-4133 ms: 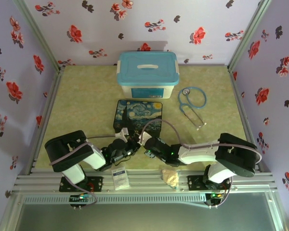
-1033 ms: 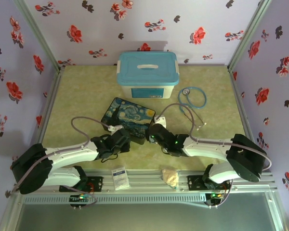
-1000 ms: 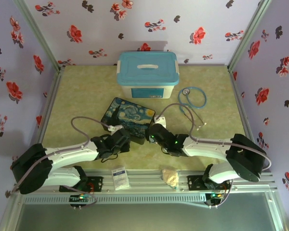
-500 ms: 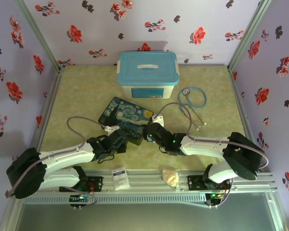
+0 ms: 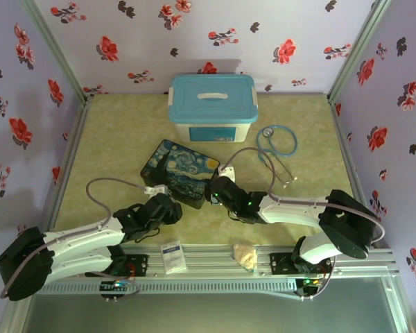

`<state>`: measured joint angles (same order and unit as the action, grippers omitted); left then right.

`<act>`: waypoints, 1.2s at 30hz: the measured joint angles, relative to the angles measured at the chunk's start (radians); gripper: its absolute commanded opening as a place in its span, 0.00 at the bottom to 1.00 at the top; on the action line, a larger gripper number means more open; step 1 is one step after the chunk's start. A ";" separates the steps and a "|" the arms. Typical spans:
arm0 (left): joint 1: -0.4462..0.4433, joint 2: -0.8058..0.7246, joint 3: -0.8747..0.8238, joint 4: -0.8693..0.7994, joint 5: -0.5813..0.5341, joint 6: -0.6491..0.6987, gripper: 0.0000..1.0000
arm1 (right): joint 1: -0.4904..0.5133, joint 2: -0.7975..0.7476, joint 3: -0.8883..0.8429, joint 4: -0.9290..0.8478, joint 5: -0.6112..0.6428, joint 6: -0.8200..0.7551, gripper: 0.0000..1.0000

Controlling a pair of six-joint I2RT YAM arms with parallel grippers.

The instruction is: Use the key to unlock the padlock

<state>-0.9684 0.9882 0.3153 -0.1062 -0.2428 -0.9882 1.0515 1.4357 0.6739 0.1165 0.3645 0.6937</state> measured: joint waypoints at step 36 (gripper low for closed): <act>0.008 0.160 0.005 0.127 -0.064 -0.027 0.11 | 0.000 0.018 -0.017 0.035 -0.005 0.022 0.42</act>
<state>-0.9607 1.1484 0.3206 0.0208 -0.3069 -1.0153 1.0515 1.4536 0.6571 0.1516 0.3599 0.7158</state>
